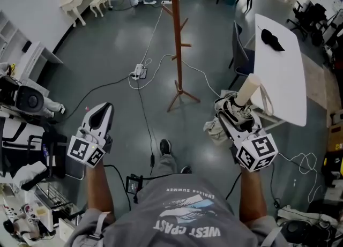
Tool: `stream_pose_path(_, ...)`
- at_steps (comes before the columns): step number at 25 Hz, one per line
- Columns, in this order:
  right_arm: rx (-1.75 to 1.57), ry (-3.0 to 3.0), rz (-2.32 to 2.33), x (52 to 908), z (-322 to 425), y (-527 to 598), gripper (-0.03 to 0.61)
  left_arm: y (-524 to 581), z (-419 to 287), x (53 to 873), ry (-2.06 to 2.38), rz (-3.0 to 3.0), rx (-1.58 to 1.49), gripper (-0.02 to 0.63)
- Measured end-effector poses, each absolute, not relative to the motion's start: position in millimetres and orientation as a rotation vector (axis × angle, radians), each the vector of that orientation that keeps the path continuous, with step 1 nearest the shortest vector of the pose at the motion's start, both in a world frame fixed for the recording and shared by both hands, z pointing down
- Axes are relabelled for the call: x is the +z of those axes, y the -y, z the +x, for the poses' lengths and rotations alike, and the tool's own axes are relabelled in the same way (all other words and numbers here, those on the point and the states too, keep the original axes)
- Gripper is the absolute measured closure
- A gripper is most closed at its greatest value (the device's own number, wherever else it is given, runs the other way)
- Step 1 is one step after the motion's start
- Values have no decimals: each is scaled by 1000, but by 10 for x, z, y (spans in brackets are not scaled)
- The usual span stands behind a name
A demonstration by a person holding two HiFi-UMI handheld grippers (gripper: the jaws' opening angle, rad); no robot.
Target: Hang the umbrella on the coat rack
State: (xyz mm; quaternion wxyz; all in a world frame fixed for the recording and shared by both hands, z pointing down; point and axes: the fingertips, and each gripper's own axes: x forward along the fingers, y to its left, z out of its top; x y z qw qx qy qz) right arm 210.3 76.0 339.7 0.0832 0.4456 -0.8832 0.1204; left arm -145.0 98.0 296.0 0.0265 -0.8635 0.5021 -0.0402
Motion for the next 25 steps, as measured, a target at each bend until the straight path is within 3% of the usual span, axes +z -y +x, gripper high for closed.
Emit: stream_pose_path(25,388,2514,1483,3391,1514,205,296,592,-1795,2983,-1320,-2810,3,583)
